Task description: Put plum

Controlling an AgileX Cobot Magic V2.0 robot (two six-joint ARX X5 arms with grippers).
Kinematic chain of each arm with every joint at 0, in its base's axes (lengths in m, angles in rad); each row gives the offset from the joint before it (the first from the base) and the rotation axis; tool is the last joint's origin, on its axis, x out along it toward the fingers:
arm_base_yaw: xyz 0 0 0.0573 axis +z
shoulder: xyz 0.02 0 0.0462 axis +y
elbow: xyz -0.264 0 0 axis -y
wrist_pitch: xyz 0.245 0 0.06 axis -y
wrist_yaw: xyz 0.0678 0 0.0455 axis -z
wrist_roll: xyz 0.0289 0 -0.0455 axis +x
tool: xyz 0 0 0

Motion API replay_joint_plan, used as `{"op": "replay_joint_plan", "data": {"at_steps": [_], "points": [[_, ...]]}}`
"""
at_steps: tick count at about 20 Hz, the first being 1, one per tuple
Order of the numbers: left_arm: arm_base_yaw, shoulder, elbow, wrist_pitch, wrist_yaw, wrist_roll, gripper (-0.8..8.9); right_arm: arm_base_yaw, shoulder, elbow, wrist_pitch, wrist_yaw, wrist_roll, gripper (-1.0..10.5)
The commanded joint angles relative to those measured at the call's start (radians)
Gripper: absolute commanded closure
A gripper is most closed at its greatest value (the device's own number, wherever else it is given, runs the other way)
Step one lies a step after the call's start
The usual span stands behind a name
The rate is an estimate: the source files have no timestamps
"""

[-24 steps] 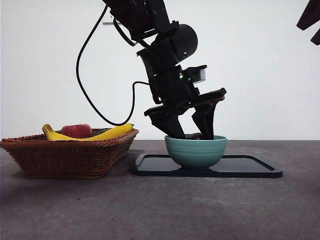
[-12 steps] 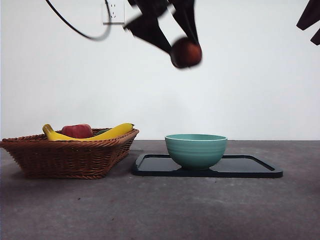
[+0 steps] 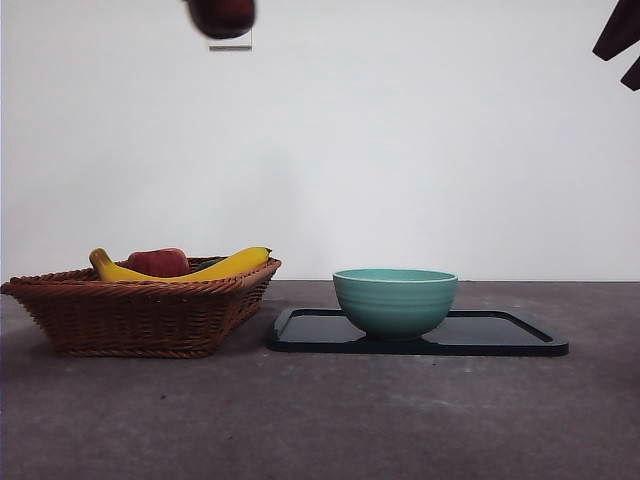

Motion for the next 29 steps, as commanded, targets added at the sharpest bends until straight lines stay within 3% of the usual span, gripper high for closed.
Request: {"op": "replay_joint_plan", "data": {"at_steps": [1,6,14,20,29], "points": [[0.025,-0.028,-0.080,0.039,0.002,0.014,5.35,0.005,0.005,0.010,0.010,0.000,0.007,7.7],[0.079,-0.114,-0.435,0.282,0.002,0.016,5.36,0.005,0.005,0.010,0.010,0.000,0.007,7.7],[0.108,-0.103,-0.823,0.657,-0.018,0.058,5.38,0.005,0.005,0.010,0.010,0.000,0.007,7.7],[0.121,-0.045,-0.901,0.791,-0.058,0.087,5.38,0.005,0.005,0.010,0.011,0.000,0.008,7.7],[0.121,0.053,-0.901,0.817,-0.058,0.106,5.34,0.005,0.006,0.010,0.013,0.000,0.011,7.7]]}}
